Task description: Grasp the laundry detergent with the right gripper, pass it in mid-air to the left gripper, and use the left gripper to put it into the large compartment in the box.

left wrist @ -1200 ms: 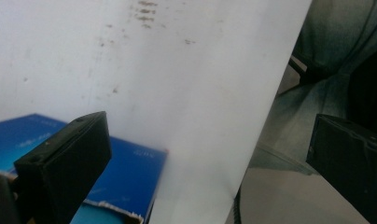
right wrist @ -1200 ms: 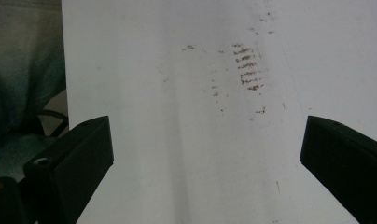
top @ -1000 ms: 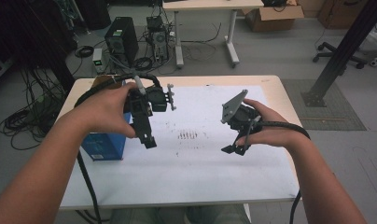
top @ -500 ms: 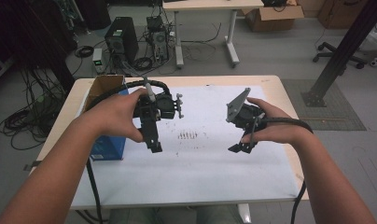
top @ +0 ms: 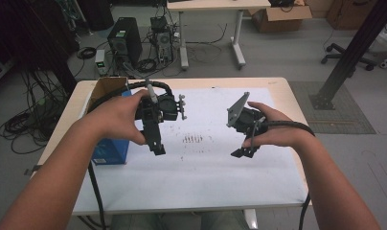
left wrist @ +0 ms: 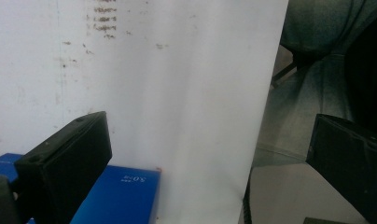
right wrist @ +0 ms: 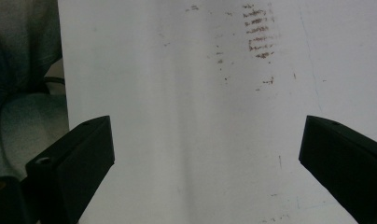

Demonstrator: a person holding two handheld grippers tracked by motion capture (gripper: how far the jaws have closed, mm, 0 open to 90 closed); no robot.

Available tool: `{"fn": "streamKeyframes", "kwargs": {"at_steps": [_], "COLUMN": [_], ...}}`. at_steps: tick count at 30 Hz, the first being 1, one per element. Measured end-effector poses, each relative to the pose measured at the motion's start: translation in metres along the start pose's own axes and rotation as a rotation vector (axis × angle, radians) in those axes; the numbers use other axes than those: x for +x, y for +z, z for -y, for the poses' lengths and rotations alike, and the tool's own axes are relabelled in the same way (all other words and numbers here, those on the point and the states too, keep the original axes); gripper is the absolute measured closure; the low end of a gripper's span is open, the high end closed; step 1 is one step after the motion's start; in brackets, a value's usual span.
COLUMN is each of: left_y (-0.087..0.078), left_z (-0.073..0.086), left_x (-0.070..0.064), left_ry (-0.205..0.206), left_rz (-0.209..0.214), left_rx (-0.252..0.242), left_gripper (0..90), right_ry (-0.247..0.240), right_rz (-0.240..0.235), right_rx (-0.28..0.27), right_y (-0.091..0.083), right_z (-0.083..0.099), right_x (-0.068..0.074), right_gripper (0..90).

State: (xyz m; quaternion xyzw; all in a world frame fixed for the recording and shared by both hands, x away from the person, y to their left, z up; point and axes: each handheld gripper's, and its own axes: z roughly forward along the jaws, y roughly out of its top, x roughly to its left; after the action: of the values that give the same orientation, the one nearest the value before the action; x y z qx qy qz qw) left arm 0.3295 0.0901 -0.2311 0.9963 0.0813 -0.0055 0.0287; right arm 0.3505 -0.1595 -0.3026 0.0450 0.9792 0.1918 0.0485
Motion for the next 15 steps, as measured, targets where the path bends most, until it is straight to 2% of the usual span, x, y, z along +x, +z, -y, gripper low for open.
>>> {"fn": "streamKeyframes", "kwargs": {"at_steps": [15], "left_y": [0.0010], "left_z": [-0.0027], "left_x": [0.0009], "left_ry": [0.002], "left_rz": [0.002], "left_rx": [0.037], "left_gripper": [0.2], "right_ry": [0.005], "right_rz": [-0.005], "right_rx": [0.004], "right_y": [0.0007], "right_z": [0.0008], "right_x": [-0.0007], "right_gripper": [3.4]}}
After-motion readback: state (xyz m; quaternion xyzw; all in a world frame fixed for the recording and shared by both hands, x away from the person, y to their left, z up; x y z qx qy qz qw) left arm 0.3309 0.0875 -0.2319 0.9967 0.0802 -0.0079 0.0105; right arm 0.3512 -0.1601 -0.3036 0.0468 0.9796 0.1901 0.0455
